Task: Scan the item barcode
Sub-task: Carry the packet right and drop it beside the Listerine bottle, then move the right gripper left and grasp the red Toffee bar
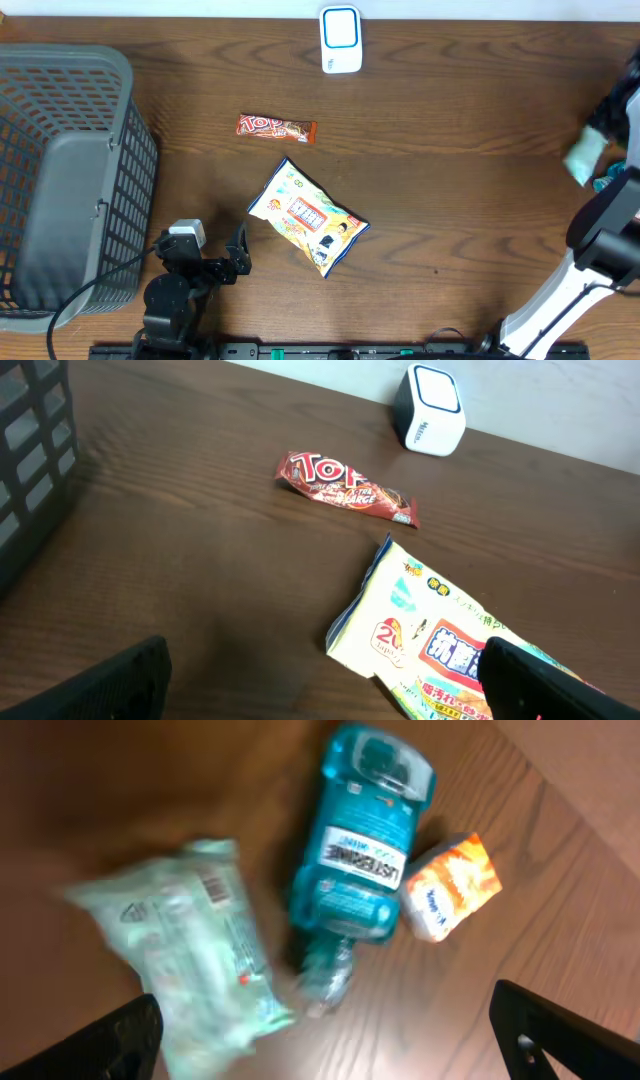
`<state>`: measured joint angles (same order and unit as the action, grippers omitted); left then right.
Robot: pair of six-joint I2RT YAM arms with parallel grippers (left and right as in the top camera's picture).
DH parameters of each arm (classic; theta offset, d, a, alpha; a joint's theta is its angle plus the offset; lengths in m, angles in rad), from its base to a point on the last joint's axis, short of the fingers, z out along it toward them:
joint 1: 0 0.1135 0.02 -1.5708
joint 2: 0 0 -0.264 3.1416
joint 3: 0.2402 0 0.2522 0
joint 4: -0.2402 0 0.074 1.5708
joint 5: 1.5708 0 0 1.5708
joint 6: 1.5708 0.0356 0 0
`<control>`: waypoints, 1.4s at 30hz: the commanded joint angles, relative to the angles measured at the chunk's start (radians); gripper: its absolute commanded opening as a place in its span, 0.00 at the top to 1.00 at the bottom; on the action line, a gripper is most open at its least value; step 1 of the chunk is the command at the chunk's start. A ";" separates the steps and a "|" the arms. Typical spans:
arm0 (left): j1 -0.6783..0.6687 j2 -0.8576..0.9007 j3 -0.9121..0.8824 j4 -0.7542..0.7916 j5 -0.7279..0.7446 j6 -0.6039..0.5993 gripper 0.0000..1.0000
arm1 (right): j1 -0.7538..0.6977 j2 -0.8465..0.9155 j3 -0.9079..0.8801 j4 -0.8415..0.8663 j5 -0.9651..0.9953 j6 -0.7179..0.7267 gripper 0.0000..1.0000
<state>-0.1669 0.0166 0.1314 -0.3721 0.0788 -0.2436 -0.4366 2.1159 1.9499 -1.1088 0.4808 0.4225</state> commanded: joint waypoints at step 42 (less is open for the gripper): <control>-0.004 -0.005 -0.016 -0.017 -0.005 -0.009 0.02 | 1.088 0.289 -0.017 0.640 -0.640 -0.819 0.35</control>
<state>-0.1669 0.0166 0.1314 -0.3721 0.0788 -0.2436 0.6594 2.3825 1.9297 -0.4671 -0.1787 -0.3969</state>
